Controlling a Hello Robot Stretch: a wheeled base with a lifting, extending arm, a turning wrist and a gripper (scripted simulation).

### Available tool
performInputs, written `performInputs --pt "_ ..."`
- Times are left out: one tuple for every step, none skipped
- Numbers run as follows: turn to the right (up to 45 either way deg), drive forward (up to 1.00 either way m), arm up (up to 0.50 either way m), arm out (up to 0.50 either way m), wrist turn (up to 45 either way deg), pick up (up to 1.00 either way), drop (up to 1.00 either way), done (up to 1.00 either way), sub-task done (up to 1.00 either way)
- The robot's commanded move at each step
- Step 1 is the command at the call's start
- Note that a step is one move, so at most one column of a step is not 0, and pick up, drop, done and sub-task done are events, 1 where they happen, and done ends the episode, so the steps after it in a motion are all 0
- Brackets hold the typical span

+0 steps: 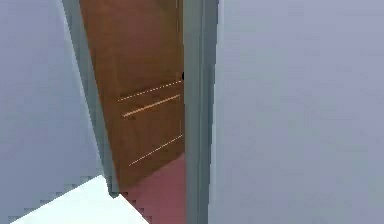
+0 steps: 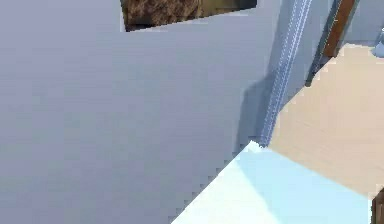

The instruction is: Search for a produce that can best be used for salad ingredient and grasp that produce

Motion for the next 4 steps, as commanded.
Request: performInputs --pt "42.0 0.00 0.00 0.00 0.0 0.00 0.00 0.00 0.00" --pt "0.0 0.20 0.00 0.00 0.0 0.00 0.00 0.00 0.00" --pt "-45.0 0.00 0.00 0.00 0.0 0.00 0.00 0.00 0.00" --pt "-45.0 0.00 0.00 0.00 0.0 0.00 0.00 0.00 0.00"
